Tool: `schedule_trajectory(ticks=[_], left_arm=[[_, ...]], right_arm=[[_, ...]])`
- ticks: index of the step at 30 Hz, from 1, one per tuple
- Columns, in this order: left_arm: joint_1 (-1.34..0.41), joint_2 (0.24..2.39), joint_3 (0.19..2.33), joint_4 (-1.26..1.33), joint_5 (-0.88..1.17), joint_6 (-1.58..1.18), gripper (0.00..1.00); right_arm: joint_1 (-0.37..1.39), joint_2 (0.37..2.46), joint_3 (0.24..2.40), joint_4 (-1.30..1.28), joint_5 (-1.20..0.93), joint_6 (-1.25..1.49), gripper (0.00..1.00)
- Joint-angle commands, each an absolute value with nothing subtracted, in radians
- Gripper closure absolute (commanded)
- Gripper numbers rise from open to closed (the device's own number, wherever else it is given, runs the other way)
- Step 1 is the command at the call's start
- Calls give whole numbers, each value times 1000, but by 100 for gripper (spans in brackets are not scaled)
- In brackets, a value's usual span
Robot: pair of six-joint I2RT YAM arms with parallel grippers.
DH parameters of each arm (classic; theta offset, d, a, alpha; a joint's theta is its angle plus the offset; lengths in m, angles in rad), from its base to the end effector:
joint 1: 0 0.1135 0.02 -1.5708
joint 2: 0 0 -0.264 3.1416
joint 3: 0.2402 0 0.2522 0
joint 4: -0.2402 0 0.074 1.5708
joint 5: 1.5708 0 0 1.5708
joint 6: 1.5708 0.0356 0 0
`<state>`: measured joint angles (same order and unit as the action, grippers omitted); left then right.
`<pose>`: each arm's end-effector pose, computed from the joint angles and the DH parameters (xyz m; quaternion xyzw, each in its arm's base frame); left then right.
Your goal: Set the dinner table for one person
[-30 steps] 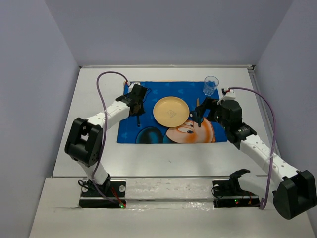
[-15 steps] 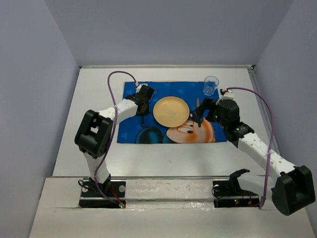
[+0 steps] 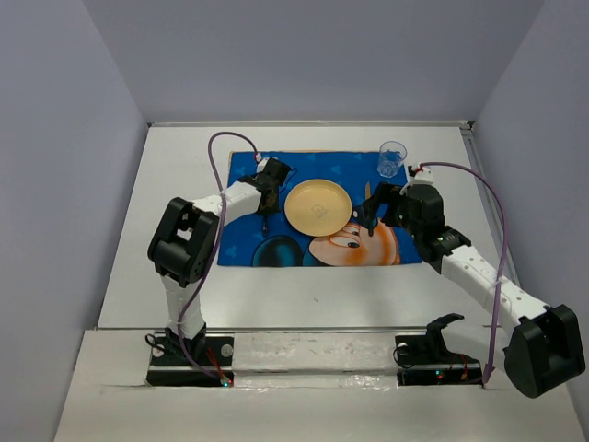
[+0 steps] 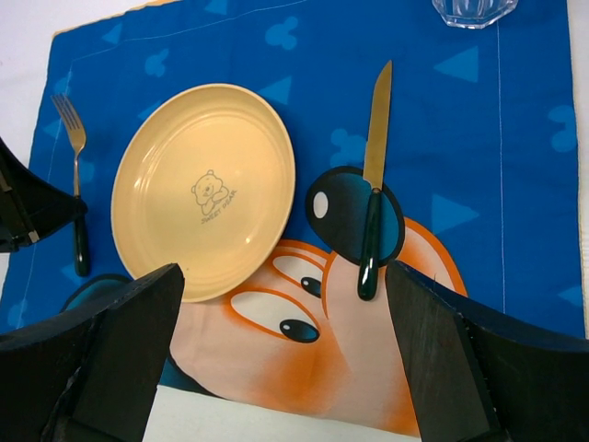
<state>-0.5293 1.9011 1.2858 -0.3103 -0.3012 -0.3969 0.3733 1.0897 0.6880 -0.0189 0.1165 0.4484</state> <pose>0.3551 -0.1955 0.1845 0.0146 0.9388 -0.0127 0.3440 0.2311 0.0861 0.2623 0.0631 0.8359 0.1721 0.5173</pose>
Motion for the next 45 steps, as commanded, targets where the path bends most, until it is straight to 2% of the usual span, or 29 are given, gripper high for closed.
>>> schedule_trajectory(ticks=[1,2,3,4,5,6,9,11,18,24,26,33,37,45], left_arm=[[-535,1902,1327,-324,-348,-379,88],[-535,1898,1325,-325,-354,-380,80],[-534,1888,1321,-325,-360,-379,66],[-534,1881,1318,-325,-365,-380,60],[-534,1864,1315,-325,-365,-382,49],[-535,1850,1313,-325,-364,-383,49],[-535,1793,1307,-330,-362,-383,16],[-537,1758,1308,-340,-370,-383,1],[-558,1443,1261,-336,-443,-385,1],[-558,1128,1086,-184,-303,-387,1],[-558,950,993,-120,-256,-376,1],[-558,678,901,-6,-195,-345,1],[-560,606,868,72,-164,-325,1],[-558,555,870,135,-160,-247,1]], right_arm=[[368,1078,698,14,152,430,4],[368,1077,696,14,155,431,4],[368,1075,696,12,156,430,4],[368,1072,696,12,158,430,4],[368,1071,695,12,161,430,4],[368,1069,695,12,164,430,4],[368,1066,693,11,172,433,4],[368,1063,693,9,178,431,4],[368,1026,680,6,245,451,0],[368,996,680,6,226,448,0],[368,939,675,5,186,430,0],[368,683,699,3,59,446,0],[368,626,729,5,21,477,0],[368,557,857,-37,87,405,0]])
